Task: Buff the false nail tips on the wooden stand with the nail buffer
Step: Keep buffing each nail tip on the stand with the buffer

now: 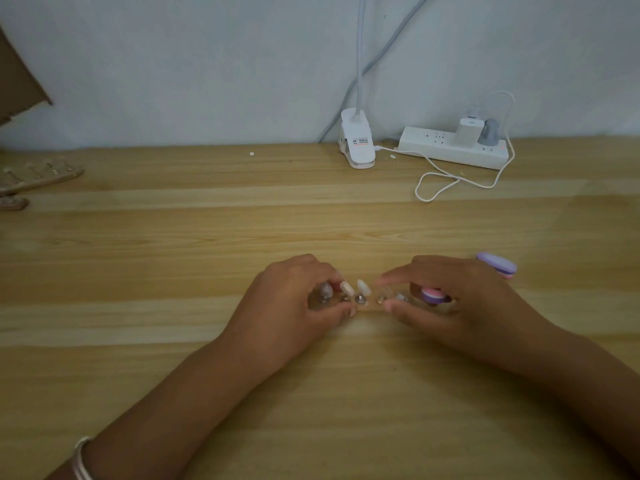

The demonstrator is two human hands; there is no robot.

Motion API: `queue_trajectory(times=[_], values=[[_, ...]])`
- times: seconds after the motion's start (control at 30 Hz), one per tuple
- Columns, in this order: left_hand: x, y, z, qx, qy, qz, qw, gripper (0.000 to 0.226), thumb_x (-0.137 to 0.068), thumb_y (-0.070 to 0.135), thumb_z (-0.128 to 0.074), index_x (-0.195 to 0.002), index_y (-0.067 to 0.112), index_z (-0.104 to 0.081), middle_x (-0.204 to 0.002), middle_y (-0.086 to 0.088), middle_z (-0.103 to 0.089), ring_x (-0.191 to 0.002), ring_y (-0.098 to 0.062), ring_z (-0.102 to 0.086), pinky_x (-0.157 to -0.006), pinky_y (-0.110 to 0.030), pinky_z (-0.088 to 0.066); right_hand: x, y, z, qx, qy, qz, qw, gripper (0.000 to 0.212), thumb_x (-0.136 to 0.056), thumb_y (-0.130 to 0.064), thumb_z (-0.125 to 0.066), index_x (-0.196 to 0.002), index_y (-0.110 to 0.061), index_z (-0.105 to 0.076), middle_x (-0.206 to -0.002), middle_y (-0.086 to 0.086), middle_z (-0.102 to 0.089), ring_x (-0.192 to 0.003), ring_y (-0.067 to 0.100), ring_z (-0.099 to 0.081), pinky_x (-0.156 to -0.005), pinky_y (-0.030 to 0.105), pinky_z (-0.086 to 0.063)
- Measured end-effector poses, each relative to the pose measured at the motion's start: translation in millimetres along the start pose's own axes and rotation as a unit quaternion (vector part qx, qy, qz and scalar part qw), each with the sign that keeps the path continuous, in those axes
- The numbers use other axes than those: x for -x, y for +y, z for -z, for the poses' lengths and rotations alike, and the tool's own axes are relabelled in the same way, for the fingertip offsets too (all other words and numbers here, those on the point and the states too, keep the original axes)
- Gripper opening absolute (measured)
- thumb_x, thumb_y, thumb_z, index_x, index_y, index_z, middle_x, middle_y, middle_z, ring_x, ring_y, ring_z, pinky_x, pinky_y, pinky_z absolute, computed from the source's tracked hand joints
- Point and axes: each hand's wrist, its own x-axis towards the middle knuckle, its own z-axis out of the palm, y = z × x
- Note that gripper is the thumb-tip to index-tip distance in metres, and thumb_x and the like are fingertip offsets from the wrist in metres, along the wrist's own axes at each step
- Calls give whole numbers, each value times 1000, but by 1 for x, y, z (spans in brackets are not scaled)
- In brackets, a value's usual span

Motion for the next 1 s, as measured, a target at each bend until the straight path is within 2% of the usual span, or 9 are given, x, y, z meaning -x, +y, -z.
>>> queue_trajectory(times=[0.17,0.23,0.3,0.37,0.47,0.57,0.63,0.73,1.0], values=[[0,-2,-1,21,-1,9,1000,17,-71,37,-80,-85,33,-72,-74,16,-59,-71,2,-55,-58,-8,-34,-1,12,-1,-29,-11,-7,999,20,-85,-17,-79,-102,-27,-78,-77,-39,-57,-82,-11,-61,-73,-3,-33],[0,-2,-1,17,-1,6,1000,24,-71,38,-80,-94,34,-73,-82,17,-62,-76,5,-56,-62,-8,-37,-1,13,2,-87,-4,-40,995,19,-83,-27,-77,-101,-34,-77,-80,-27,-68,-84,-5,-66,-74,5,-40],[1,-1,0,20,15,-4,1000,44,-68,40,-83,-110,31,-71,-99,19,-64,-78,13,-54,-66,-5,-37,0,11,6,-134,10,-54,990,20,-80,-43,-75,-100,-39,-75,-69,-10,-66,-77,5,-68,-72,16,-45],[2,4,1,61,46,-35,996,53,-66,35,-86,-115,24,-71,-107,17,-65,-70,23,-48,-64,2,-33,0,3,7,-143,28,-18,989,23,-81,-46,-78,-101,-35,-76,-61,-7,-58,-66,2,-63,-67,13,-42],[5,15,0,151,33,-98,983,37,-70,20,-83,-106,15,-75,-100,11,-69,-68,18,-53,-61,2,-32,1,-10,5,-151,64,39,986,24,-81,-33,-77,-103,-25,-75,-59,-17,-45,-59,-4,-50,-66,3,-35],[8,21,-1,225,-18,-121,967,25,-76,10,-79,-101,14,-76,-83,20,-66,-51,7,-43,-53,-6,-30,1,-13,5,-173,76,48,981,22,-81,-26,-73,-103,-21,-75,-59,-15,-44,-57,-6,-47,-65,2,-35],[8,20,-2,268,-33,-102,958,25,-77,13,-78,-102,16,-76,-76,21,-62,-46,0,-32,-49,-13,-28,2,-12,7,-192,76,39,978,22,-81,-27,-73,-102,-23,-75,-58,-14,-44,-56,-5,-46,-64,3,-35],[8,20,-2,314,-46,-79,945,25,-79,17,-77,-103,18,-75,-81,6,-67,-45,-4,-26,-43,-22,-24,3,-12,7,-211,66,31,975,22,-81,-27,-73,-103,-24,-75,-58,-11,-45,-55,-4,-46,-64,4,-36],[8,19,-4,304,-34,-69,950,10,-87,25,-69,-93,24,-77,-77,10,-68,-51,-4,-41,-48,-18,-33,5,-11,5,-258,21,-21,966,28,-87,-37,-70,-113,-26,-70,-63,-8,-45,-58,1,-46,-62,13,-38]])
